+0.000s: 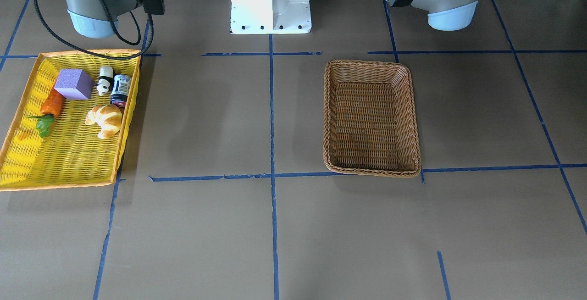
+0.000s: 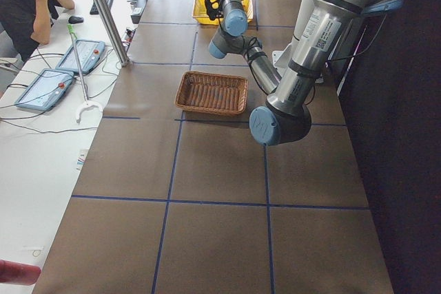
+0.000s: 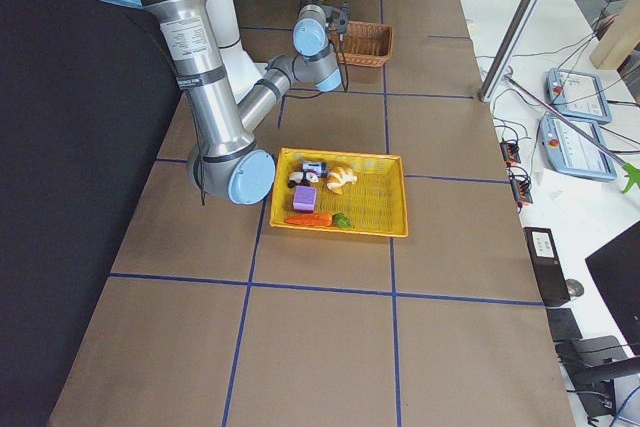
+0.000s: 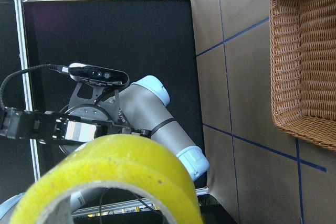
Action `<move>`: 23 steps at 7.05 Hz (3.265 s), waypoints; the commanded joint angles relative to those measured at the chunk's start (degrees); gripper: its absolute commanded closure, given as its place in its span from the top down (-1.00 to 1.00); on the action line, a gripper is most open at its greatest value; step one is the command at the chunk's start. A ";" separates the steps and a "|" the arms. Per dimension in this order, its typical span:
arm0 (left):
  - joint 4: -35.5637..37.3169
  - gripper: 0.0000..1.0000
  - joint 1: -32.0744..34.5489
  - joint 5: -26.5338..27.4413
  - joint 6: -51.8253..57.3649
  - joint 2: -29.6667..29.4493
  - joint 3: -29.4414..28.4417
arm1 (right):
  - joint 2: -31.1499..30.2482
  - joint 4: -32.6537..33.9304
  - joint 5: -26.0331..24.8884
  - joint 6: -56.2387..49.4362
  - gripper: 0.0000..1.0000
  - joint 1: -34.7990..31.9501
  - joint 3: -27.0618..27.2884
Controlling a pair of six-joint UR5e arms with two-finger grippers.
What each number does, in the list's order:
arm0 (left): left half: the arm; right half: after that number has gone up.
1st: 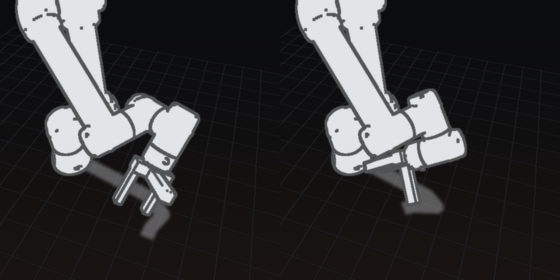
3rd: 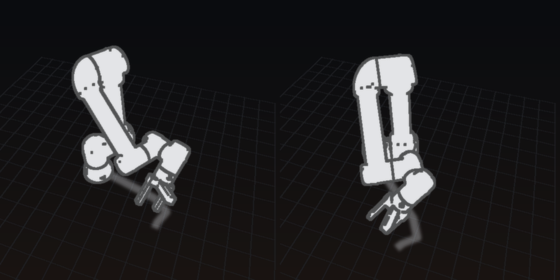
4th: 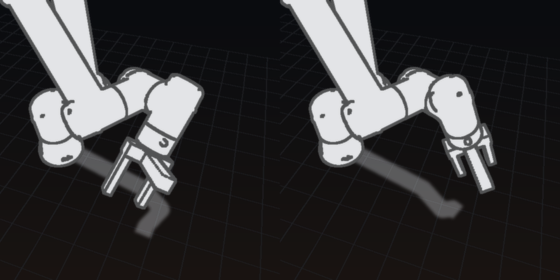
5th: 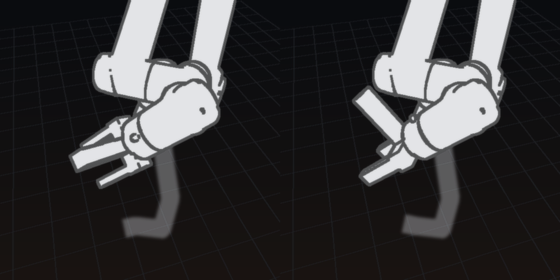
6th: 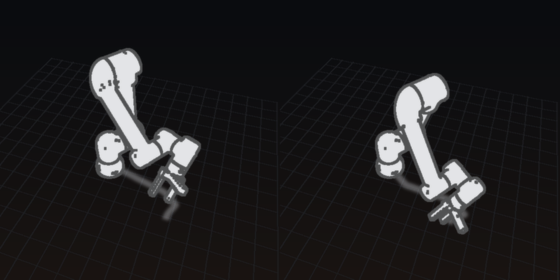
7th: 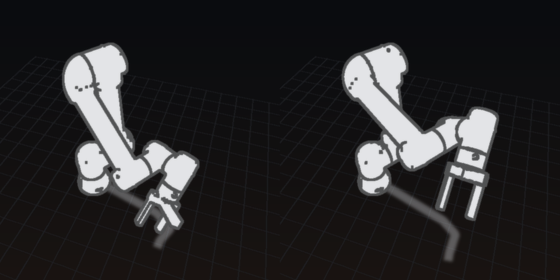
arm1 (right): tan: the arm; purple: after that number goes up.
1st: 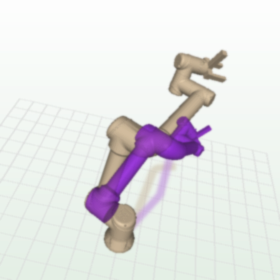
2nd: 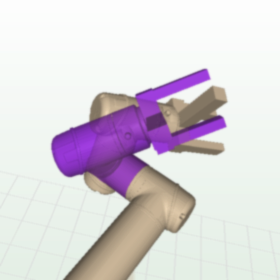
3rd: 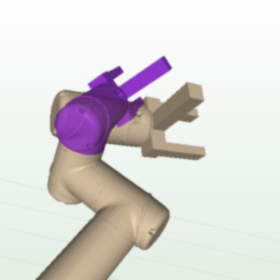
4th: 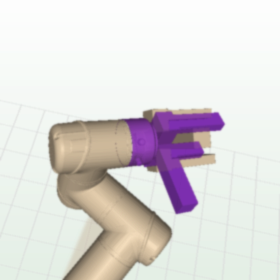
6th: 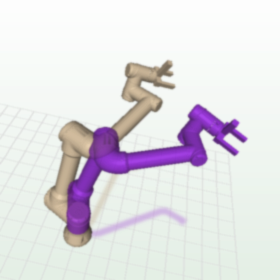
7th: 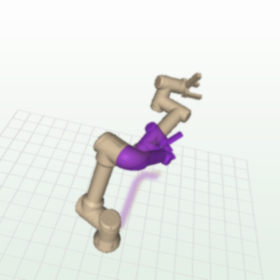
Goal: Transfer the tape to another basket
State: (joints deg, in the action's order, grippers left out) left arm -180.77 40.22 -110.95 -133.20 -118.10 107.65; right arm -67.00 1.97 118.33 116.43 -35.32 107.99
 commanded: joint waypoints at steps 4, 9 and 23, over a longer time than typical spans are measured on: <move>-2.47 1.00 -4.18 0.21 -0.13 -1.87 0.99 | 1.52 -0.03 -0.82 2.31 -0.93 1.21 0.02; -2.66 0.43 -5.32 2.58 -0.04 -2.67 1.34 | 1.88 -0.12 -0.99 2.31 -0.92 2.45 0.11; 13.26 -1.00 -0.85 2.05 18.55 5.07 -0.33 | -8.14 2.03 1.19 -3.01 0.99 -8.43 -1.73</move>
State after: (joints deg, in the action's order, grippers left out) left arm -175.00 38.48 -108.79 -120.04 -113.41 107.66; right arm -74.65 0.04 117.98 116.69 -41.28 106.95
